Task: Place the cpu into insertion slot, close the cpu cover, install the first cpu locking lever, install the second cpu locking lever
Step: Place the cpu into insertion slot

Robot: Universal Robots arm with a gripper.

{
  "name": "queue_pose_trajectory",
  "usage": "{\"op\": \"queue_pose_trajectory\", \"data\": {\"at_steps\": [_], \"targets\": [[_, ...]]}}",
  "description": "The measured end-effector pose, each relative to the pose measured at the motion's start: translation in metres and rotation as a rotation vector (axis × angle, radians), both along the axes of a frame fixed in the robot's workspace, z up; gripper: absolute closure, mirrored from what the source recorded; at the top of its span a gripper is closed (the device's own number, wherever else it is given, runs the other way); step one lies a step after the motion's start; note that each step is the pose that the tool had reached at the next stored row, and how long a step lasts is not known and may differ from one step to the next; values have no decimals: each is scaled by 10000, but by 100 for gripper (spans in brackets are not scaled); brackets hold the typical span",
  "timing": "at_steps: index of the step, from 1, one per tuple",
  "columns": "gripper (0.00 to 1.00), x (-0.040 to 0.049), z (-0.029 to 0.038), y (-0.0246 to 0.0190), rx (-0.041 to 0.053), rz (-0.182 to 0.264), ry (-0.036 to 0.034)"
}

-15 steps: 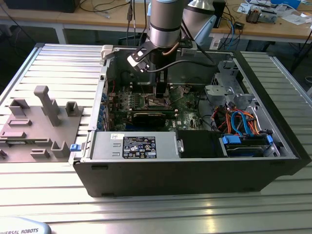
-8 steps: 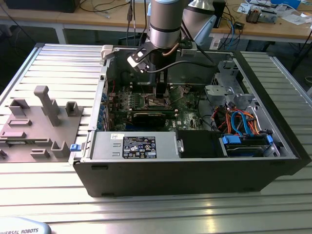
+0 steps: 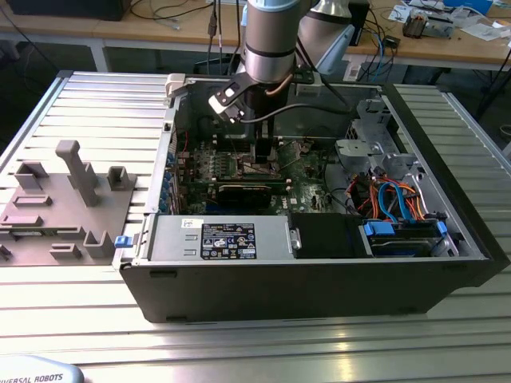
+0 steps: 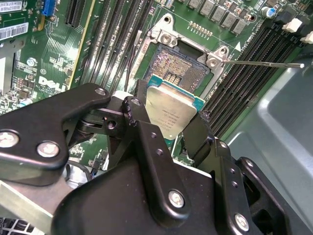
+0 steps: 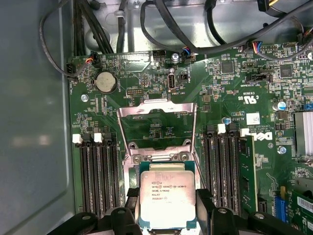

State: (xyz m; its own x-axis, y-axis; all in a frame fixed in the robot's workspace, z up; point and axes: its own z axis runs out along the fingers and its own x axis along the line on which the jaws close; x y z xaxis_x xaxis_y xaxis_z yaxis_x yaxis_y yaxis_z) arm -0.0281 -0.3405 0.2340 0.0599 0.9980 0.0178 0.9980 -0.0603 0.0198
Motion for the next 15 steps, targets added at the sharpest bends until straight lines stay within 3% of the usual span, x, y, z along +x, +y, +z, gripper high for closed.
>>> {"op": "queue_pose_trajectory", "data": {"at_steps": [15], "targets": [[46,0,-40,0,1,0,0]]}}
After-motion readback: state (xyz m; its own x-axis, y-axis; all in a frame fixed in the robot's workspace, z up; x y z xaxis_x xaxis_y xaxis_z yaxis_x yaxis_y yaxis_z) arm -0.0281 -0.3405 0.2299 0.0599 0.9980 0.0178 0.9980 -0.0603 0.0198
